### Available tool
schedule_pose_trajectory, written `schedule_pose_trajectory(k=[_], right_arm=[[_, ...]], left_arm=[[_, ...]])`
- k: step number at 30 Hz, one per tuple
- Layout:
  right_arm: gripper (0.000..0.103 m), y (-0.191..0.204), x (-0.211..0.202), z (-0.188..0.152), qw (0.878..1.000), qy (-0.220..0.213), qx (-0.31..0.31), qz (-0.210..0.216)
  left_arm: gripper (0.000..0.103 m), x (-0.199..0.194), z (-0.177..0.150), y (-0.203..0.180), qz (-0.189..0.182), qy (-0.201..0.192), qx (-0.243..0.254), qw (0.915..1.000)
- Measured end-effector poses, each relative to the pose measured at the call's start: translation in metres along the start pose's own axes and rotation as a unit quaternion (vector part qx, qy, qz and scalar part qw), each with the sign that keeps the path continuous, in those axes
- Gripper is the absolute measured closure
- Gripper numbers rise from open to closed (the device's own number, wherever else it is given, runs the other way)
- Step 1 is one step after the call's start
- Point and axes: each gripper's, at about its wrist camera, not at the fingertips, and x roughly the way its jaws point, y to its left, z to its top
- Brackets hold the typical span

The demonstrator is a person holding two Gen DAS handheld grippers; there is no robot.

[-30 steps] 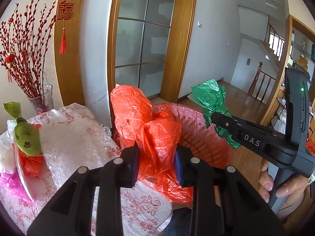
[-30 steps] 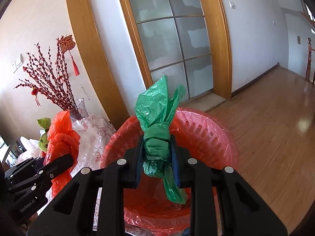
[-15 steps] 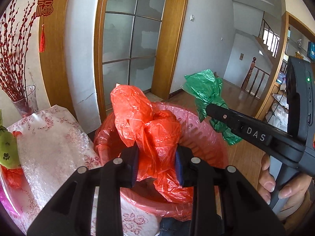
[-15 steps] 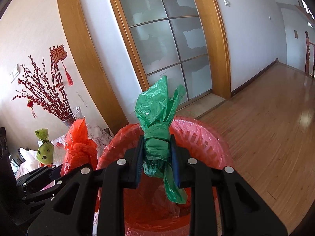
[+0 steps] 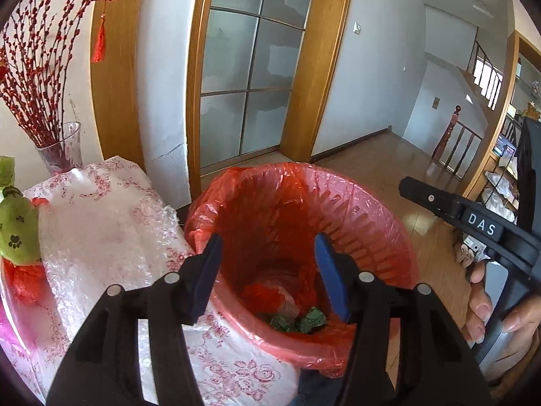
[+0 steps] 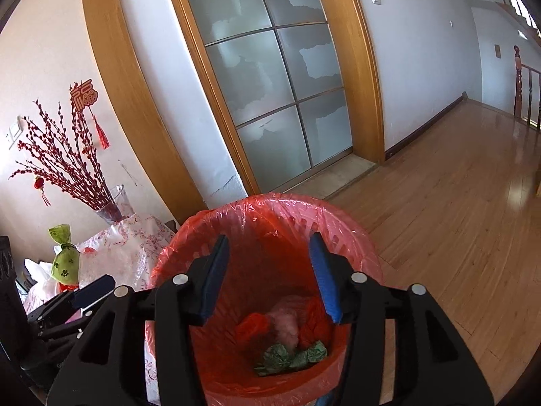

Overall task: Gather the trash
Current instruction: 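Move both open tools back toward the remaining bags on the table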

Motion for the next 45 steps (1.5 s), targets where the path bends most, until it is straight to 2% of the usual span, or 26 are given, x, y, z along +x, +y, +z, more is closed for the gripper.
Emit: schedule_pose_trajectory(k=[5, 9, 14, 19, 24, 28, 34, 45], right_arm=[[0.053, 0.015, -0.01, -0.008, 1.0, -0.005, -0.031, -0.004], [0.053, 0.035, -0.015, -0.017, 0.998, -0.003, -0.057, 0.007], [0.053, 0.068, -0.015, -0.031, 0.996, 0.01, -0.084, 0.037], [0.053, 0.106, -0.008, -0.047, 0.991, 0.035, -0.11, 0.075], [0.053, 0.147, 0.005, -0.067, 0.982, 0.066, -0.134, 0.112], [0.053, 0.181, 0.017, -0.08, 0.976, 0.083, -0.156, 0.13], [0.053, 0.213, 0.042, -0.09, 0.969, 0.114, -0.165, 0.144], [0.045, 0.234, 0.081, -0.102, 0.965, 0.159, -0.171, 0.122]], left_arm=[[0.041, -0.029, -0.01, 0.013, 0.059, -0.025, -0.003, 0.998], [0.038, -0.06, -0.024, 0.035, 0.115, -0.043, -0.011, 0.9924], [0.034, -0.102, -0.043, 0.07, 0.191, -0.06, -0.031, 0.9793], [0.034, -0.136, -0.063, 0.111, 0.246, -0.062, -0.075, 0.9644], [0.034, -0.163, -0.078, 0.144, 0.285, -0.069, -0.115, 0.9492], [0.034, -0.179, -0.085, 0.159, 0.306, -0.075, -0.126, 0.9406], [0.034, -0.194, -0.095, 0.177, 0.32, -0.077, -0.148, 0.9328], [0.034, -0.198, -0.104, 0.197, 0.322, -0.073, -0.173, 0.9277]])
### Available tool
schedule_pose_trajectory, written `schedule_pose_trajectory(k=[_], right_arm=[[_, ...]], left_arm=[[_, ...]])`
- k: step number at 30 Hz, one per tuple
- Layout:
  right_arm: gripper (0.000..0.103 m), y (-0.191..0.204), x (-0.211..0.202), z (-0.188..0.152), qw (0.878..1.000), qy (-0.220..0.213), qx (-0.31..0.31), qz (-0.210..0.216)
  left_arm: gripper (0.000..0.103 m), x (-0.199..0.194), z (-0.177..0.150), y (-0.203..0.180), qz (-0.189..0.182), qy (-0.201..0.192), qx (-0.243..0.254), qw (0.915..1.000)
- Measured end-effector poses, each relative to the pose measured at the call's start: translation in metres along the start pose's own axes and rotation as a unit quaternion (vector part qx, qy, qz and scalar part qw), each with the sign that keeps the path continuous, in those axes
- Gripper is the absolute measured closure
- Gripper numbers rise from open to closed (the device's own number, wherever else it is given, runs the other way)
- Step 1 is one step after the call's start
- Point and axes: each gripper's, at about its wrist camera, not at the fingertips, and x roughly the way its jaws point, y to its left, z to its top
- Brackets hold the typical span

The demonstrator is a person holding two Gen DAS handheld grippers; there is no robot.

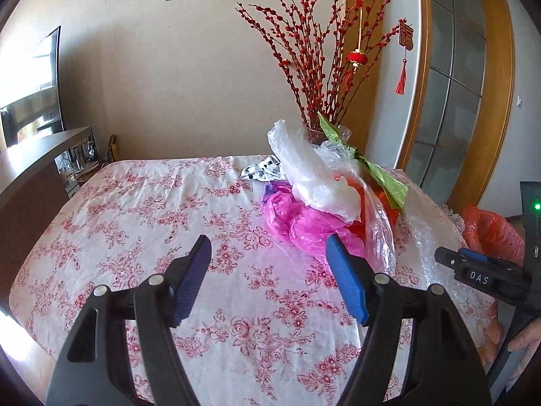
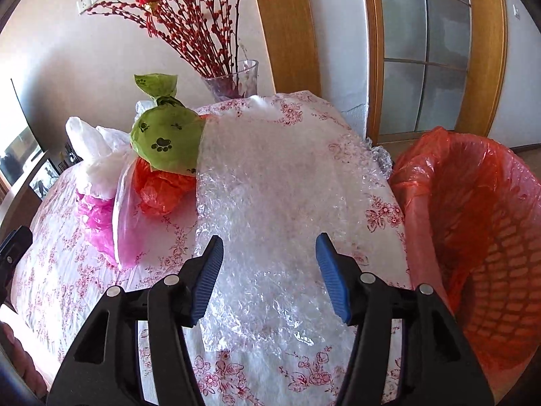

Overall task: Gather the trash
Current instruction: 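Move both open tools back toward the remaining bags on the table, then grasp the pink bag with the left tool while the right tool grasps the bubble wrap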

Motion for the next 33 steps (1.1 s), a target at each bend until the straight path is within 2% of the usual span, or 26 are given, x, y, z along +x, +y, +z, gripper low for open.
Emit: schedule_pose_trajectory(k=[4, 6, 9, 11, 16, 24, 31, 33], right_arm=[[0.046, 0.001, 0.009, -0.003, 1.0, 0.013, -0.01, -0.011], [0.049, 0.002, 0.009, -0.004, 1.0, 0.014, -0.018, -0.015], [0.061, 0.002, 0.007, -0.007, 1.0, 0.015, -0.023, -0.011], [0.073, -0.001, 0.005, -0.008, 1.0, 0.013, -0.02, -0.005], [0.087, -0.011, -0.002, -0.01, 1.0, 0.004, -0.004, 0.009], [0.09, -0.011, -0.039, -0.008, 0.999, -0.047, -0.017, 0.003], [0.09, -0.014, -0.049, -0.013, 0.999, -0.051, -0.014, 0.005], [0.09, -0.013, -0.047, -0.011, 0.999, -0.05, -0.014, 0.004]], left_arm=[[0.034, 0.003, 0.0, 0.002, -0.002, 0.004, -0.003, 1.0], [0.034, 0.004, 0.0, 0.002, -0.003, 0.006, -0.004, 1.0], [0.034, 0.008, -0.001, 0.002, -0.007, 0.01, -0.008, 0.9999], [0.034, 0.01, -0.001, 0.0, -0.01, 0.014, -0.01, 0.9998], [0.034, 0.019, 0.002, -0.008, -0.017, 0.021, -0.008, 0.9996], [0.034, 0.041, 0.007, -0.025, -0.03, 0.04, -0.017, 0.9986], [0.035, 0.066, 0.008, -0.041, -0.034, 0.077, -0.023, 0.9962], [0.039, 0.073, 0.007, -0.044, -0.031, 0.091, -0.024, 0.9951]])
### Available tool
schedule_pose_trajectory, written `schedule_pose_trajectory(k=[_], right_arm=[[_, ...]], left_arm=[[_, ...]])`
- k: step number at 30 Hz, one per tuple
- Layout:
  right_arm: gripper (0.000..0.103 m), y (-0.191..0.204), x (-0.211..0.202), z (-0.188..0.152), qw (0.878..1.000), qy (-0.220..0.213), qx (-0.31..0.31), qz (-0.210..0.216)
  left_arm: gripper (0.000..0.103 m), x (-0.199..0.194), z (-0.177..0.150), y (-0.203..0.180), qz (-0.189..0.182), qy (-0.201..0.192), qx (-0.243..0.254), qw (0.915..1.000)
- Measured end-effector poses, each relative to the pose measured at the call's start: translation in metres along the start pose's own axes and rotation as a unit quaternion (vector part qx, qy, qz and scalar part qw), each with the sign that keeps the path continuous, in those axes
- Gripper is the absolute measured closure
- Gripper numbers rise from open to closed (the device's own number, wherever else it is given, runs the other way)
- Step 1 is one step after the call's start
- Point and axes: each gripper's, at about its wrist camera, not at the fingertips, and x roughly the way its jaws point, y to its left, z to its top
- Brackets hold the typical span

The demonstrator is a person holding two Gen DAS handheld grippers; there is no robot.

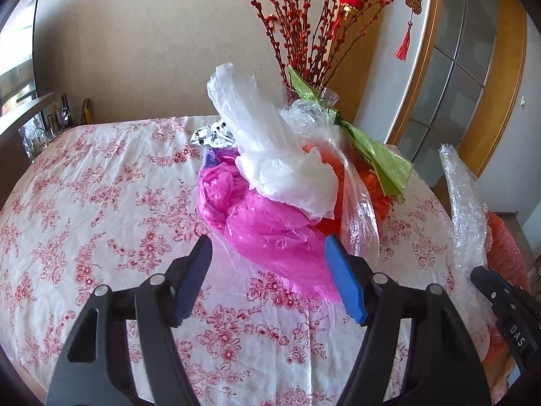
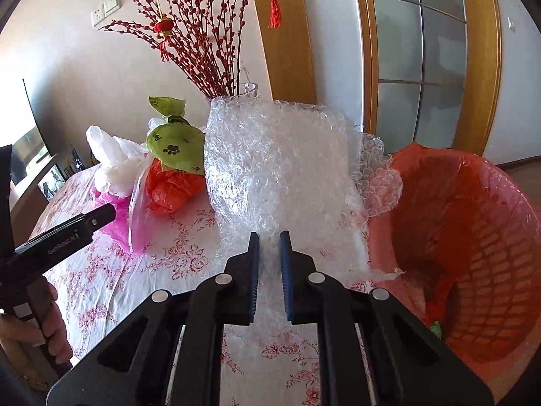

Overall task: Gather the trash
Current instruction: 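Grasp the pink bag with the left tool while the right tool grasps the bubble wrap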

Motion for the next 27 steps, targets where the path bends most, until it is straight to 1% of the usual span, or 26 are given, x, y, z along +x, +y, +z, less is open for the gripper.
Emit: schedule_pose_trajectory(k=[1, 2, 3, 4, 6, 7, 8, 9, 11, 16, 22, 24, 26, 27], right_arm=[[0.09, 0.001, 0.0, 0.0, 1.0, 0.0, -0.001, 0.0], [0.09, 0.001, -0.001, 0.0, 1.0, 0.0, -0.001, 0.0], [0.09, 0.0, -0.001, -0.001, 1.0, 0.0, -0.001, 0.0], [0.09, 0.0, -0.002, -0.001, 1.0, -0.001, -0.001, -0.001], [0.09, 0.0, -0.002, -0.001, 1.0, -0.001, 0.0, -0.001], [0.09, -0.001, -0.003, -0.001, 1.0, -0.001, 0.001, -0.001], [0.09, -0.001, -0.004, -0.001, 1.0, -0.001, 0.001, -0.001], [0.09, -0.001, -0.004, -0.001, 1.0, -0.001, 0.002, -0.001], [0.09, -0.001, -0.006, -0.001, 1.0, -0.002, 0.001, 0.001], [0.09, 0.001, -0.008, -0.002, 1.0, -0.003, 0.0, 0.007], [0.09, 0.003, -0.012, -0.003, 1.0, -0.005, 0.0, 0.011], [0.09, 0.003, -0.013, -0.004, 1.0, -0.005, 0.0, 0.012], [0.09, 0.002, -0.014, -0.005, 1.0, -0.004, -0.001, 0.012], [0.09, 0.001, -0.014, -0.006, 1.0, -0.003, -0.001, 0.012]], left_arm=[[0.041, 0.004, 0.0, -0.001, 0.002, 0.006, 0.0, 1.0], [0.047, 0.007, 0.0, -0.002, 0.002, 0.011, -0.001, 0.9999], [0.057, 0.01, -0.002, -0.002, -0.001, 0.016, -0.002, 0.9999], [0.061, 0.013, -0.002, -0.002, -0.004, 0.021, -0.002, 0.9998], [0.079, 0.013, -0.003, -0.001, -0.012, 0.022, -0.003, 0.9997], [0.082, 0.012, -0.004, 0.0, -0.012, 0.02, -0.001, 0.9997], [0.089, 0.01, -0.005, 0.001, -0.013, 0.016, 0.001, 0.9998], [0.094, 0.007, -0.006, 0.003, -0.012, 0.012, 0.004, 0.9998], [0.096, -0.001, -0.008, 0.007, -0.009, 0.003, 0.013, 0.9999], [0.098, -0.023, -0.014, 0.019, 0.017, -0.023, 0.039, 0.9988], [0.099, -0.046, -0.022, 0.043, 0.04, -0.041, 0.047, 0.9973], [0.099, -0.049, -0.024, 0.052, 0.044, -0.04, 0.048, 0.9971], [0.097, -0.045, -0.026, 0.061, 0.044, -0.03, 0.041, 0.9977], [0.093, -0.043, -0.026, 0.066, 0.041, -0.024, 0.034, 0.9983]])
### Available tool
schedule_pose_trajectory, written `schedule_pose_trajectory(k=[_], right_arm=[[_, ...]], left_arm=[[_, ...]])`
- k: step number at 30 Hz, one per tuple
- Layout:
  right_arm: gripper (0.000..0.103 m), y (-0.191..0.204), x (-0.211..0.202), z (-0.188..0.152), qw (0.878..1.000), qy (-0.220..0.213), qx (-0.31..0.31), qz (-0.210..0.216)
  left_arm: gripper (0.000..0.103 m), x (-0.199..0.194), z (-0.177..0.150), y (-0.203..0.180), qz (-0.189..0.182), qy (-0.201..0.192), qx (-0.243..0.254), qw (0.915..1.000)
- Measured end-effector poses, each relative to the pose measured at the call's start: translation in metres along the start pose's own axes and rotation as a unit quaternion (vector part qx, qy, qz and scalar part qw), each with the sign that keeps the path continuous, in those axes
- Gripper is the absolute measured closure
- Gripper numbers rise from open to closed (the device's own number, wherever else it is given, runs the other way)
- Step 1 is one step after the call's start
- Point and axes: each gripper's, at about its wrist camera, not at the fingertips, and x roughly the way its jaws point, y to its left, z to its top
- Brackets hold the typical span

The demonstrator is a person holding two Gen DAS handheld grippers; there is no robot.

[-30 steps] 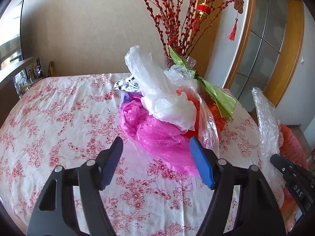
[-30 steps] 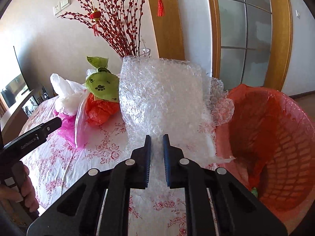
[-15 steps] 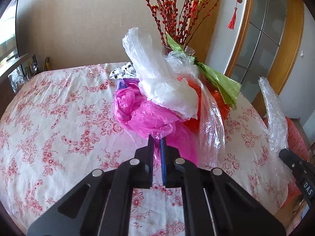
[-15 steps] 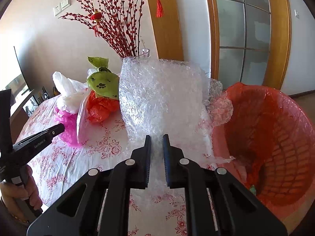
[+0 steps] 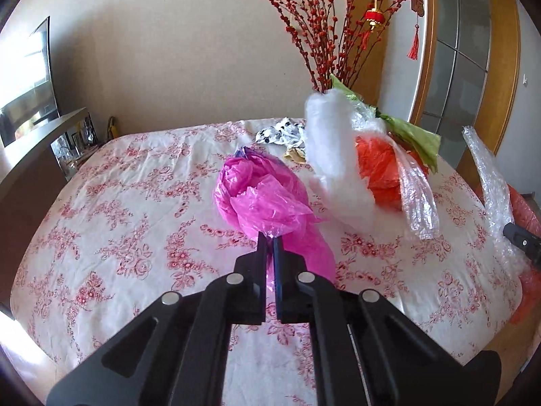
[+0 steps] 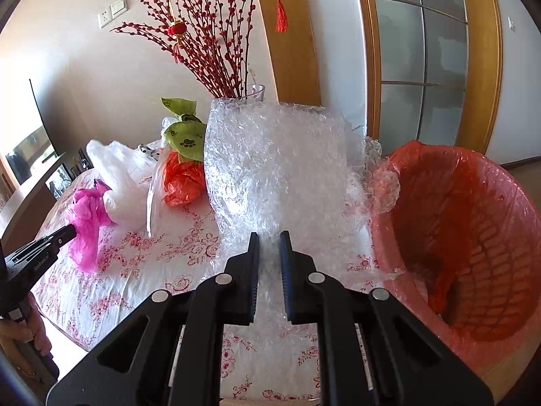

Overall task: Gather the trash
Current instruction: 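Grasp the pink bag with the left tool while the right tool grasps the bubble wrap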

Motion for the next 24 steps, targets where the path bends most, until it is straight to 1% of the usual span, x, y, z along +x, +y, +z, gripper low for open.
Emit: schedule_pose_trajectory(k=[1, 2, 3, 5, 7, 10, 11, 16, 21, 24], right_arm=[[0.09, 0.0, 0.001, 0.0, 1.0, 0.001, 0.0, 0.0], [0.09, 0.0, 0.001, -0.001, 1.0, 0.002, 0.001, -0.001], [0.09, -0.001, 0.001, -0.001, 1.0, 0.003, 0.001, -0.001], [0.09, -0.001, 0.002, 0.0, 1.0, 0.005, 0.002, -0.002], [0.09, 0.0, 0.004, 0.001, 1.0, 0.007, 0.002, -0.004], [0.09, 0.0, 0.004, 0.002, 1.0, 0.009, 0.002, -0.004], [0.09, 0.0, 0.004, 0.002, 1.0, 0.009, 0.002, -0.005], [0.09, 0.001, 0.005, 0.002, 1.0, 0.01, 0.0, -0.006], [0.09, 0.001, 0.006, 0.001, 1.0, 0.01, 0.001, -0.007], [0.09, 0.002, 0.006, 0.001, 1.0, 0.01, 0.001, -0.006]], left_arm=[[0.093, 0.001, -0.001, 0.004, -0.002, 0.004, -0.01, 0.9999], [0.086, 0.003, -0.002, 0.008, -0.004, 0.006, -0.019, 0.9998], [0.072, 0.004, -0.002, 0.011, -0.005, 0.008, -0.027, 0.9996], [0.06, 0.005, -0.001, 0.013, -0.004, 0.007, -0.038, 0.9992], [0.058, 0.005, -0.001, 0.013, -0.009, 0.01, -0.042, 0.999], [0.05, 0.009, 0.002, 0.01, -0.024, 0.017, -0.051, 0.9983], [0.048, 0.008, 0.003, 0.009, -0.031, 0.019, -0.055, 0.9978], [0.048, 0.004, 0.002, 0.0, -0.041, 0.014, -0.057, 0.9975], [0.048, -0.005, 0.003, -0.01, -0.033, 0.004, -0.044, 0.9985], [0.048, 0.005, 0.007, -0.015, -0.029, 0.021, -0.046, 0.9983]])
